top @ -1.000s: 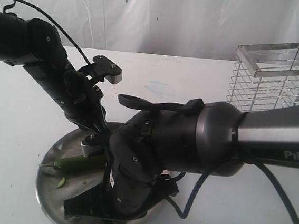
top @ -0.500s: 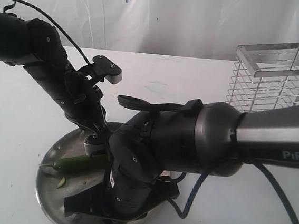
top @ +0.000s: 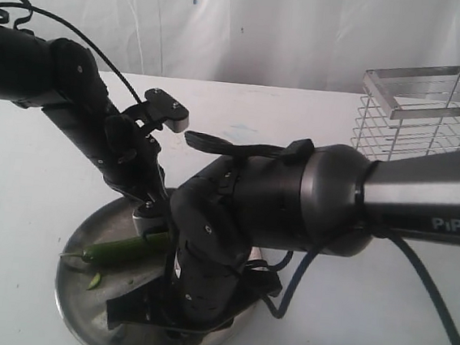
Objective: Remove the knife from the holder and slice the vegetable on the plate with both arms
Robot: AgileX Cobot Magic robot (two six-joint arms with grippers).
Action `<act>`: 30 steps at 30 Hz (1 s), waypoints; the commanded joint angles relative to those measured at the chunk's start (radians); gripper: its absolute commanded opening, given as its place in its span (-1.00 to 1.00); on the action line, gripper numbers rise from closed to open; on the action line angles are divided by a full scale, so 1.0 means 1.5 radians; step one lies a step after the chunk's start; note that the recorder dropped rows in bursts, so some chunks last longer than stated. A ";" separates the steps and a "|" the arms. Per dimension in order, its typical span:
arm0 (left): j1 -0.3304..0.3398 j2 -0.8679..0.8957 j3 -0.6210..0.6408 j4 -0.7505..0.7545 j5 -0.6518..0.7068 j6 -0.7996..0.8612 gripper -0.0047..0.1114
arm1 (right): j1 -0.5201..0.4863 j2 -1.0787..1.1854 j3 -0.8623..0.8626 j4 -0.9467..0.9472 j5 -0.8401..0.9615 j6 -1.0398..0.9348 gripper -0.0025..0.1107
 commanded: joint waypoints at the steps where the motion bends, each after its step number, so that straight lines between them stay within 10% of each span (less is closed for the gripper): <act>1: 0.000 -0.015 0.000 -0.008 -0.005 -0.001 -0.91 | -0.005 0.001 -0.004 -0.005 -0.003 -0.009 -0.96; 30: 0.000 -0.015 0.000 -0.016 -0.035 0.000 -0.91 | -0.003 0.027 -0.004 -0.016 -0.051 -0.033 -0.96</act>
